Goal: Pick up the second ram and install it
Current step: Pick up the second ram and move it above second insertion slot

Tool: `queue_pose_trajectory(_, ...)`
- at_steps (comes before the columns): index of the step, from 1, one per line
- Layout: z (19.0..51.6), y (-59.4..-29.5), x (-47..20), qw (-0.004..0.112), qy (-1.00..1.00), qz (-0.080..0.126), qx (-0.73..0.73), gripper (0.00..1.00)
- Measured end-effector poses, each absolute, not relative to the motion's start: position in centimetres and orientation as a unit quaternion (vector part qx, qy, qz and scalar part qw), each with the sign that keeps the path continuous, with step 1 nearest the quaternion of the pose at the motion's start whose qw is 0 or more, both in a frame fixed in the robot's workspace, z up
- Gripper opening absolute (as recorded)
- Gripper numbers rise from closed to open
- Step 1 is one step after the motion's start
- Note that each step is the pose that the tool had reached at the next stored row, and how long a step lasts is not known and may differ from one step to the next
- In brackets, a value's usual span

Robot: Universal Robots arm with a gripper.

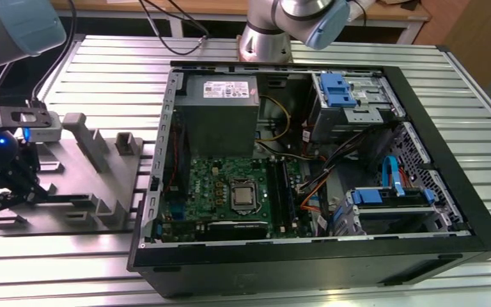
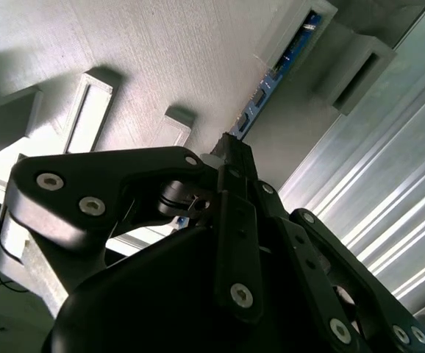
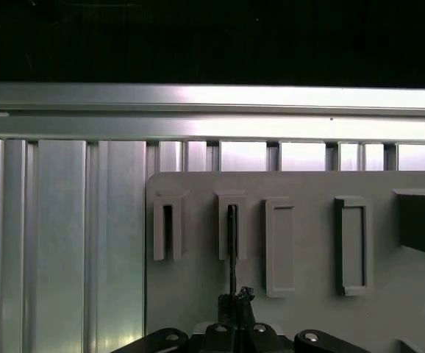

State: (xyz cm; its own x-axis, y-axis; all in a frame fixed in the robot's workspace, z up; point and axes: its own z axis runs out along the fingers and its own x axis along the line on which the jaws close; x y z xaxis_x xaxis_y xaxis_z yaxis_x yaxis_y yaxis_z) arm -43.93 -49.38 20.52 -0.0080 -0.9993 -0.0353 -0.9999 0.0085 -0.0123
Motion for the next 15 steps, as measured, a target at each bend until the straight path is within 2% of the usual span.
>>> queue_pose_trajectory(15, 20.71, -49.38, -43.93, 0.017, 0.710, 0.008, -0.704, 0.11)
